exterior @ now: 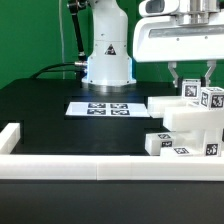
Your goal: Assemble chair
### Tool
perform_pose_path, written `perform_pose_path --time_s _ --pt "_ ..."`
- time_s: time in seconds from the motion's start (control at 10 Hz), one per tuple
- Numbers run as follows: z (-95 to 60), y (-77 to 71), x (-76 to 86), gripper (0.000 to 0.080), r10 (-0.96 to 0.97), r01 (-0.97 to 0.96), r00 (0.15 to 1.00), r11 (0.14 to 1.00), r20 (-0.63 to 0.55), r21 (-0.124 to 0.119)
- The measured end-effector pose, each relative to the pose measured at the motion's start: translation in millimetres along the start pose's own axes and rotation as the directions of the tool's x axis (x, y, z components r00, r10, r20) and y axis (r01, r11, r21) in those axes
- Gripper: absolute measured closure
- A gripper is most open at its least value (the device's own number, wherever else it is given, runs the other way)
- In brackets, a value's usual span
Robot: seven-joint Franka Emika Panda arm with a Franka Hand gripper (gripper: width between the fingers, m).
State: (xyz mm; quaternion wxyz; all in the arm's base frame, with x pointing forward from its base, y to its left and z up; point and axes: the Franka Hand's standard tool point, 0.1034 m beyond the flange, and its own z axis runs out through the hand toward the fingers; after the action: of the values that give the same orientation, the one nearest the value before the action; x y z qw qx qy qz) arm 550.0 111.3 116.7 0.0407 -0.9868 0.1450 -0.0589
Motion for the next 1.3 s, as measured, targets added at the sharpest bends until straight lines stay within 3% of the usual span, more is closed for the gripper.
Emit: perform_pose_path --time_s 0.2,0.6,0.9,1.0,1.2,1.3 --pt "-0.2 -0.7 -0.2 0.0513 0.131 -0.131 0.991 0.991 0.0 0.004" --pt "-0.3 -3.3 -2.2 0.0512 0.486 -0.486 0.874 0.874 -0.003 0.014" --pt "0.0 -5.9 -2.5 0.0512 0.699 -0.699 0.715 0.715 0.008 0.028" --pt "0.3 -8.4 -2.5 0.0512 0.788 -0.788 0.615 0.614 0.007 0.046" --pt "0.2 -11.9 -4.1 0.0512 0.86 -0.86 0.51 0.509 0.021 0.048" --pt "0.2 -14.5 -5.5 0.0512 0.92 -0.92 0.39 0.389 0.033 0.046"
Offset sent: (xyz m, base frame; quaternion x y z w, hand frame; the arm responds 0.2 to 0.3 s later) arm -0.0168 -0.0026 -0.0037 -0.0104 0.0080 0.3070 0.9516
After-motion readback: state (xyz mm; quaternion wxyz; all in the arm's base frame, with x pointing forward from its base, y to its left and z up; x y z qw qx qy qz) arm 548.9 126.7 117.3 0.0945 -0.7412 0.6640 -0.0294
